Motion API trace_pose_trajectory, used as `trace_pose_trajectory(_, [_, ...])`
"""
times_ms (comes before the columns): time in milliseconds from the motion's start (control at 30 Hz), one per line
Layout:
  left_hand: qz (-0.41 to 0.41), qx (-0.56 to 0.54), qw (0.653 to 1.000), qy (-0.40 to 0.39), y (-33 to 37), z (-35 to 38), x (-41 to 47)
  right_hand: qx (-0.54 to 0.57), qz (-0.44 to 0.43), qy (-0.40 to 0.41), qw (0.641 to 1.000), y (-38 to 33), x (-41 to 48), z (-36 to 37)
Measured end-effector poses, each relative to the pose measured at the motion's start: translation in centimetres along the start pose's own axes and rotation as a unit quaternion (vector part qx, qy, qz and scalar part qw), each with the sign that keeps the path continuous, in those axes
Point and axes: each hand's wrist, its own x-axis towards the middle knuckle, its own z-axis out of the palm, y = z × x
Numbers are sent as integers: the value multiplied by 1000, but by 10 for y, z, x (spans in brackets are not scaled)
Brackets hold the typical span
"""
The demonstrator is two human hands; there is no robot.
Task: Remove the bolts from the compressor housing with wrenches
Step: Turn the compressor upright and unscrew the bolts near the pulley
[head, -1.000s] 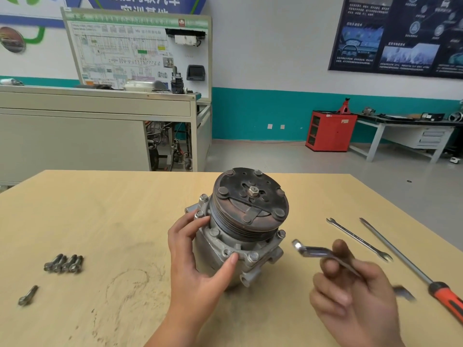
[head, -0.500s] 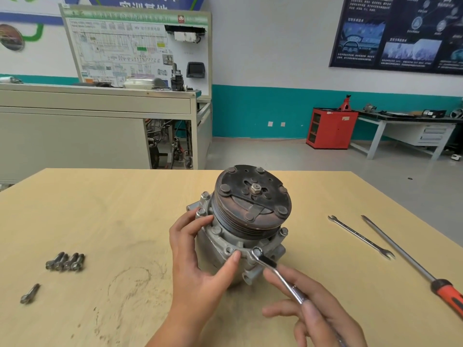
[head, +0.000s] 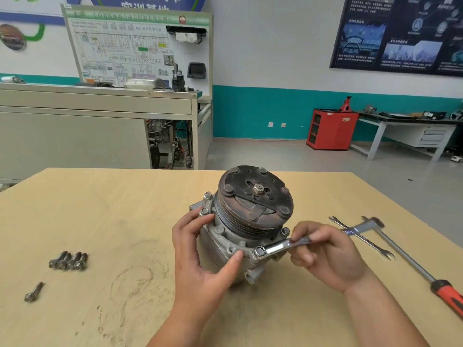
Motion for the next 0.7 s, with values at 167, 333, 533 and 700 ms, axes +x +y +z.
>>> trace_pose_trajectory(167, [2, 0, 1000, 0, 0, 0, 0, 133, -73, -123, 981, 1, -18, -8])
trace_pose_trajectory(333, [-3, -7, 1000, 3, -2, 1, -1, 147, -167, -39, 974, 18, -54, 11])
trace_pose_trajectory(533, [0, 1, 1000, 6, -4, -1, 2, -91, -181, 208, 957, 53, -71, 45])
trace_pose_trajectory(700, [0, 6, 1000, 9, -4, -2, 3, -161, -171, 210, 949, 54, -68, 64])
